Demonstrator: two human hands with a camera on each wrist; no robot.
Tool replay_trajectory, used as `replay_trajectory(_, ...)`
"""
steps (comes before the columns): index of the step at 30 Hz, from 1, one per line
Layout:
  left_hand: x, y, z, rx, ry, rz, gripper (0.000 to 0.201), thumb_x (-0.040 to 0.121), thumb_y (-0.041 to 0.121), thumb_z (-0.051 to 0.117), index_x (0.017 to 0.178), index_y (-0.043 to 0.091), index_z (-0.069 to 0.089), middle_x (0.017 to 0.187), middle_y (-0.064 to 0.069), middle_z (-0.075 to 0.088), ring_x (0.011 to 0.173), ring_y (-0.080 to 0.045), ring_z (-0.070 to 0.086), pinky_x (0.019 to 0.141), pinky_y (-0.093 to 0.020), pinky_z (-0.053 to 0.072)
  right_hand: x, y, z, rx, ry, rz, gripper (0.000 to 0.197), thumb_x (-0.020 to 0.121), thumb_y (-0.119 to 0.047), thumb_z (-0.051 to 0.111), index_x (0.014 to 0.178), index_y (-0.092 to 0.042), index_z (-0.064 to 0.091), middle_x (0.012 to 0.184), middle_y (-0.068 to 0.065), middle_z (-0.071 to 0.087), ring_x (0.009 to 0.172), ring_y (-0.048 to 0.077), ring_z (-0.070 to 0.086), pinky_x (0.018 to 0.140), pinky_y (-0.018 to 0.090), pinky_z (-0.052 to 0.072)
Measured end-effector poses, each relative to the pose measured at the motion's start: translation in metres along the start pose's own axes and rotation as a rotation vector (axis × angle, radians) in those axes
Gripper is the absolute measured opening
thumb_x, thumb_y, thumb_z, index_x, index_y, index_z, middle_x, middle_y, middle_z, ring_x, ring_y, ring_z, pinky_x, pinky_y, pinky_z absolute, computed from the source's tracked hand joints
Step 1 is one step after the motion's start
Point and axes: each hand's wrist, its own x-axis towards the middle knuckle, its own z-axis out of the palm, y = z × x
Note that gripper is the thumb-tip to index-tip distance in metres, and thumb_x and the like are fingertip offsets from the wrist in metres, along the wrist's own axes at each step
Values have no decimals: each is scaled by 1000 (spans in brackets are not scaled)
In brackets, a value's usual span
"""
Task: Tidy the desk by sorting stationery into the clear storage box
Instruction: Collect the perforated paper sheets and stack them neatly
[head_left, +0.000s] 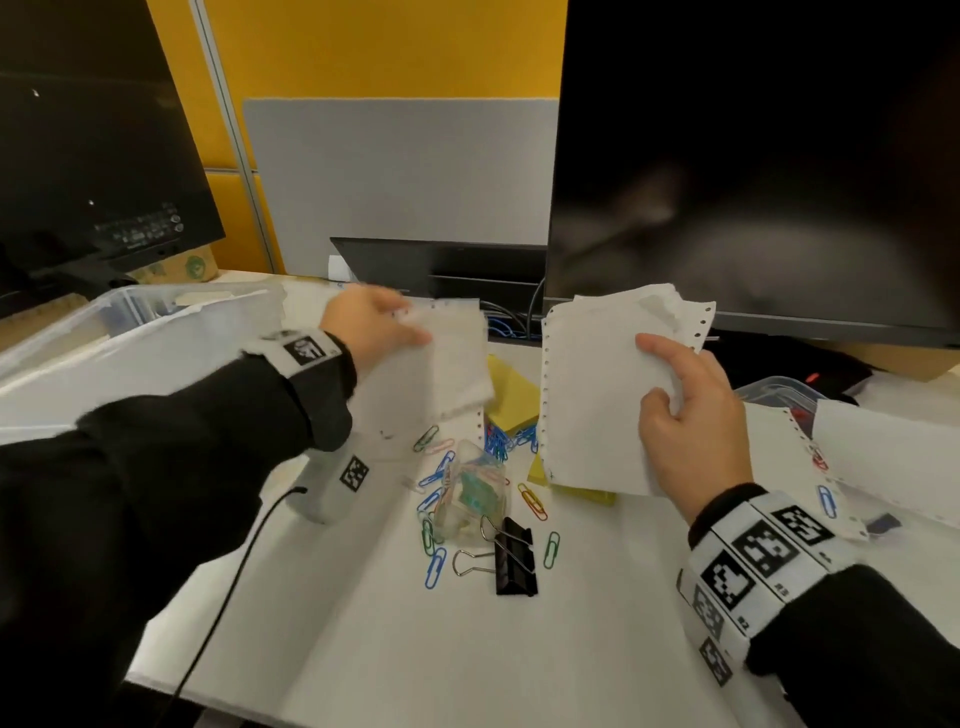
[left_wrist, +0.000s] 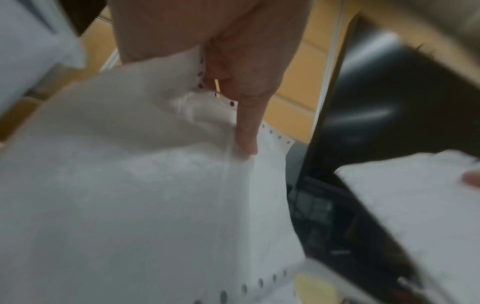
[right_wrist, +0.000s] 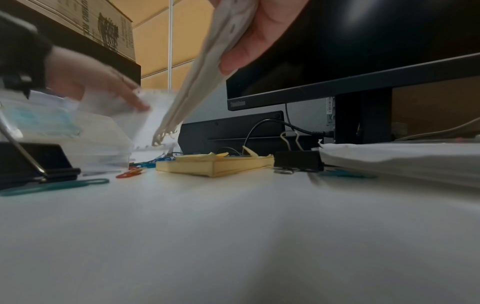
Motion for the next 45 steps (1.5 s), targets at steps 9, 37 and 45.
replay_trajectory(9,-38,82,-38,-332,-213,332,23,74,21,75,75,24,52,86,3,68,68,-7,67,65,-22,58,-2,-3,1,102,46,-17,43,92,-34,35,126,-15,54,118,3,49,105,4,41,76,-3,27)
replay_trajectory(37,-70,39,49,-717,-547,-120,37,86,18,63,122,11,58,117,-7,68,103,-24,67,87,-38,55,-9,-9,0,262,33,-44,32,97,-11,35,128,-17,28,100,-6,60,89,-6,58,72,3,47)
replay_trajectory(45,-69,53,46,-720,-247,-2,51,71,9,78,112,17,50,115,-6,63,97,-24,64,79,-37,57,-5,7,-24,-186,-2,166,34,91,-6,45,124,-7,38,102,8,60,84,20,57,71,20,40)
